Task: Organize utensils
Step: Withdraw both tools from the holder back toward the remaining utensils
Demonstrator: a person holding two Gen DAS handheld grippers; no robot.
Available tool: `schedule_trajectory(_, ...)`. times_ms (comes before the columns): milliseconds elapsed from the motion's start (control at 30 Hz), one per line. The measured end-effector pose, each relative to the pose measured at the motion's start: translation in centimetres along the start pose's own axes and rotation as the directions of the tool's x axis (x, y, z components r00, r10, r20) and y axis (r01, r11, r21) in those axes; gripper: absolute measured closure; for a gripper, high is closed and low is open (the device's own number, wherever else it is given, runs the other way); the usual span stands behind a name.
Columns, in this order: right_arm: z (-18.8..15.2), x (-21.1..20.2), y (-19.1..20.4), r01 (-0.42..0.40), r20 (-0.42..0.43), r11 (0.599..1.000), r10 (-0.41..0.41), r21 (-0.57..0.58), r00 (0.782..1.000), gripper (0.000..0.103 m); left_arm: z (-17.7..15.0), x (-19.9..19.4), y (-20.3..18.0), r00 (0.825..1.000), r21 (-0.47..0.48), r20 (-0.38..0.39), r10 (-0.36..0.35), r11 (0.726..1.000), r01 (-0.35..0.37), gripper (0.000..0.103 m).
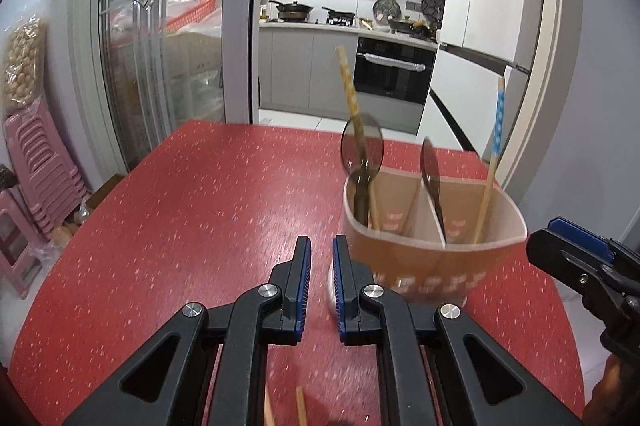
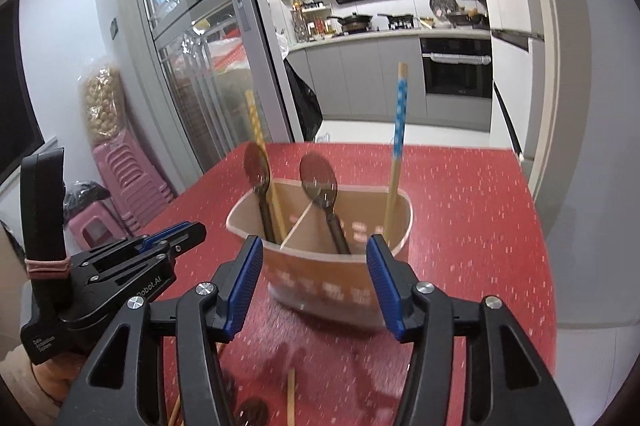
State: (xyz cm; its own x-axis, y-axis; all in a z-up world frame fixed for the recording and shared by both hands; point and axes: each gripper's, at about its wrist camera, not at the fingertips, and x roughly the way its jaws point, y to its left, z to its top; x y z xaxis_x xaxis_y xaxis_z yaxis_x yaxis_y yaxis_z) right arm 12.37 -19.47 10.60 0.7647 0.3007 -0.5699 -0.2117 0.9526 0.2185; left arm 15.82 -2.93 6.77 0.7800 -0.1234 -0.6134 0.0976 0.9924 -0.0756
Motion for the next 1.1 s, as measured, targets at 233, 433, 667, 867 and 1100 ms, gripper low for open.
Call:
schedule_trajectory(233,-2.8,-0.3,0.0,0.012,-0.088,0.999,-0.008,0.039,0.996,0.042,-2.7,-1.5,1.1,0.999,0.000,-0.047,0.019,1.000,-0.019,0.067)
schedule_trajectory(433,-5.2,-0.3,-0.1,0.026,-0.169,0.997,-0.015,0.067,0.986,0.041,-4.9,-2.0,2.0,0.994,0.007,-0.101,0.039,0.999,-0.038,0.067)
schedule_trajectory(667,-7.8,0.0,-0.2,0.041,-0.255,0.995,-0.016,0.091,0.967,0.041,-8.1,-2.6,3.7,0.984,-0.016,-0.167,0.061,0.998,-0.064,0.067)
schedule_trajectory(867,-9.4,0.0,0.1,0.046,-0.299,0.994,-0.016,0.095,0.954,0.041,-10.6,-3.1,5.6,0.975,-0.039,-0.207,0.084,0.995,-0.094,0.067)
schedule_trajectory(1100,-11.3,0.3,0.2,0.053,-0.359,0.994,-0.015,0.097,0.933,0.035,-12.6,-3.8,7.4,0.965,-0.070,-0.229,0.127,0.987,-0.146,0.000)
